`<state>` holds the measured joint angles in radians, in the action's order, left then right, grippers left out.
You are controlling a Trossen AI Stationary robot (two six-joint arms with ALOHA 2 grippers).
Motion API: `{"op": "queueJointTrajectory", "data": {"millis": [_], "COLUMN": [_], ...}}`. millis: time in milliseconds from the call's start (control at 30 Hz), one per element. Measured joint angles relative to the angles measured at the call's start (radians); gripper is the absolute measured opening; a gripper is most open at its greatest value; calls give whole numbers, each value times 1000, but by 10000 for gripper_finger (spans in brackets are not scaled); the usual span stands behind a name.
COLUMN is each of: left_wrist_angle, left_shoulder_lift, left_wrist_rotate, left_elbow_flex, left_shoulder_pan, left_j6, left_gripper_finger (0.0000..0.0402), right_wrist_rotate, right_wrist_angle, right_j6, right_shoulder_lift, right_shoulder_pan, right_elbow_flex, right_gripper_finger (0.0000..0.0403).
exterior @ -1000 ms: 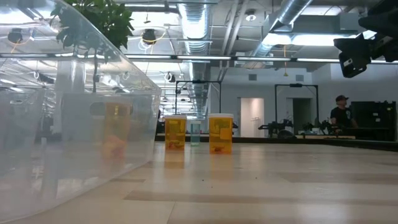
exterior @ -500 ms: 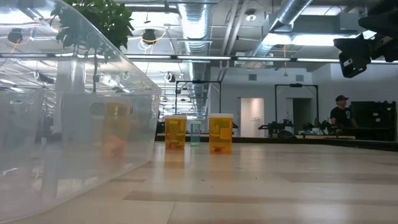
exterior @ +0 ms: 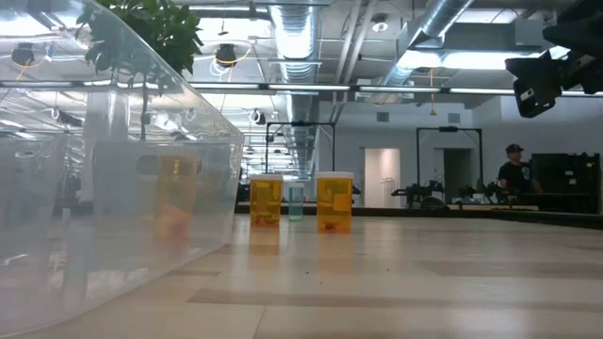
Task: Pick and place medicine bottles into bin by pill shape (circle, oval)
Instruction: Put the small pink tablet bottle into the left transparent bin
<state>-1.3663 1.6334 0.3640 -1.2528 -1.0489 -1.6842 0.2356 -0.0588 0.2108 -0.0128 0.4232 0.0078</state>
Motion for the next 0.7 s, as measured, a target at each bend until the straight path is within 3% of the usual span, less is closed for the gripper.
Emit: {"op": "queueJointTrajectory", "data": {"millis": [233, 467, 700], "left_wrist_angle": [80, 327, 361], "left_shoulder_lift": [-59, -81, -85], "left_wrist_rotate": [13, -31, -9], "left_elbow_flex": [142, 286, 315], "left_shoulder_pan": [48, 67, 67], "left_j6": [23, 60, 58], "left_gripper_finger": [117, 117, 117], "right_wrist_rotate": [0, 1, 2], "right_wrist_angle": [0, 0, -1], "right_j6": [0, 0, -1], "right_shoulder_lift": [0, 0, 0], "right_shoulder_pan": [0, 0, 0], "right_elbow_flex": [0, 0, 0], "right_gripper_finger": [226, 226, 226]}}
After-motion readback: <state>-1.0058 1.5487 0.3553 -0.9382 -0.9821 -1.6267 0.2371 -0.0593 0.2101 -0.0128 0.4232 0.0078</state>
